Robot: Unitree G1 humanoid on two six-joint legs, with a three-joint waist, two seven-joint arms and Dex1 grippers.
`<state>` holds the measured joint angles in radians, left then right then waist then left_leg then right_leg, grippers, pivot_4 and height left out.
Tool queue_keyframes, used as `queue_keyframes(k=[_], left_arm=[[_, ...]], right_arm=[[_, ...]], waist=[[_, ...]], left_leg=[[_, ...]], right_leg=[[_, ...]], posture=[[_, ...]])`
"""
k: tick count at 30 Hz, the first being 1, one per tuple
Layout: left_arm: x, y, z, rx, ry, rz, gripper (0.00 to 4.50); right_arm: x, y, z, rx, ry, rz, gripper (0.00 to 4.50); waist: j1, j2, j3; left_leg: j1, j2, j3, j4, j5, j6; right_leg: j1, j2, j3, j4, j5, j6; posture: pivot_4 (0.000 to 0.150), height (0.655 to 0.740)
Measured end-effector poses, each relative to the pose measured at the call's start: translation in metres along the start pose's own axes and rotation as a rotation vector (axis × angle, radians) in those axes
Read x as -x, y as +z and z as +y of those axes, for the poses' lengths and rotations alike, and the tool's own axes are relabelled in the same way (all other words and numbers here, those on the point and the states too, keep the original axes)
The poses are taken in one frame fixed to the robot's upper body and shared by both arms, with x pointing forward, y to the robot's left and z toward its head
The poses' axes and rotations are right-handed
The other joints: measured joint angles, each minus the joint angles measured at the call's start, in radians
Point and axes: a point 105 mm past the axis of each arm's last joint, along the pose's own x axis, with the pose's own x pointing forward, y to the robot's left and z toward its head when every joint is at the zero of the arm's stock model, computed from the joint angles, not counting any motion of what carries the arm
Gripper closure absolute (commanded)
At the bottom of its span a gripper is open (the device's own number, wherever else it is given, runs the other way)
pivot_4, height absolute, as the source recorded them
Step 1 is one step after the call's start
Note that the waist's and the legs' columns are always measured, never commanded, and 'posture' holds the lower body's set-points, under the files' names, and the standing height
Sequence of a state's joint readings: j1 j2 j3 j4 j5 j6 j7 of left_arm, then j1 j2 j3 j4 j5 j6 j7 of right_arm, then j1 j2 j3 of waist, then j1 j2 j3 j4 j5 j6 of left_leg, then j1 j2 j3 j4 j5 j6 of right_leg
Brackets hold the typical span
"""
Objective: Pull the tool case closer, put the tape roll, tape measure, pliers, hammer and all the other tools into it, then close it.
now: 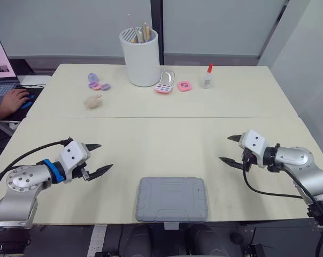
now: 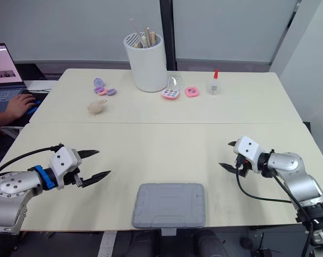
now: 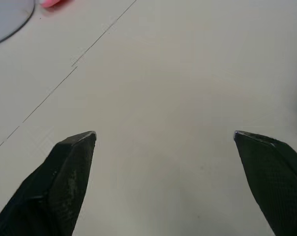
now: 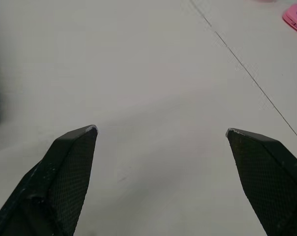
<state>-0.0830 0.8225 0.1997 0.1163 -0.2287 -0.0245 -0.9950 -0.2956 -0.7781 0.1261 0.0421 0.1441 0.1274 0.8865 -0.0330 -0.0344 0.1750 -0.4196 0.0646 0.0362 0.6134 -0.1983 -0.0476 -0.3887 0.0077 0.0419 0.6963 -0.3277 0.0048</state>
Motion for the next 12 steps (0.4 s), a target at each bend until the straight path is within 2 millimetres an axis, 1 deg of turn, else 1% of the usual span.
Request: queue_keyframes(k=[5, 12], left_arm=[[-0.007, 0.001, 0.008, -0.015, 0.033, -0.009, 0.02], [-0.017, -0.011, 0.022, -0.045, 0.093, 0.060, 0.02]], right_arm=[[-0.002, 0.001, 0.000, 0.023, -0.019, -0.005, 0.00], [-0.006, -0.002, -0.002, 0.022, -0.055, -0.008, 0.00]], waist=[[0.002, 0.000, 0.000], [0.001, 0.000, 0.000]], left_leg=[[0.002, 0.000, 0.000, 0.001, 0.000, 0.000], [0.002, 0.000, 0.000, 0.001, 0.000, 0.000]], right_leg=[[0.001, 0.000, 0.000, 0.002, 0.000, 0.000], [0.002, 0.000, 0.000, 0.002, 0.000, 0.000]], posture=[[0.150, 0.7400], [0.150, 0.7400]])
